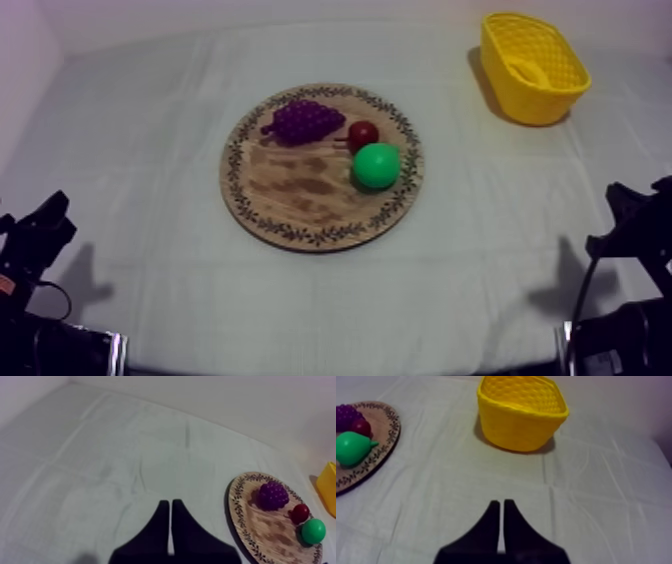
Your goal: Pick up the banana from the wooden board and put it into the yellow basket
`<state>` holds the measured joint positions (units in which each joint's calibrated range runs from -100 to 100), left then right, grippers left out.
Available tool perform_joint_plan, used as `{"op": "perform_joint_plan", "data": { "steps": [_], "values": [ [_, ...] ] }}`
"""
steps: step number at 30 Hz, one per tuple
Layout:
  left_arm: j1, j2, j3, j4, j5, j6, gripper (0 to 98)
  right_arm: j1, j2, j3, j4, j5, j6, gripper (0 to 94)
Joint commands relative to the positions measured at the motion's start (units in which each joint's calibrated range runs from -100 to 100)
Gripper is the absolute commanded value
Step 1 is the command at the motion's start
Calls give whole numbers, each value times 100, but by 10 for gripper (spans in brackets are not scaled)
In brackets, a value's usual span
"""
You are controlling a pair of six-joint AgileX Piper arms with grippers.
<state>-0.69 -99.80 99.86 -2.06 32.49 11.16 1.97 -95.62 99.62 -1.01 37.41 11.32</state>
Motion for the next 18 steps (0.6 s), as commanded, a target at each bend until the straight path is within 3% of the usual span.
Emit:
{"op": "perform_joint_plan", "data": {
  "steps": [1, 18],
  "values": [
    [0, -3, 3, -1, 1, 0, 1, 2, -5, 3, -3, -16, 73, 6],
    [0, -3, 3, -1, 1, 0, 1, 26, -5, 4, -4, -23, 88, 6]
  ]
}}
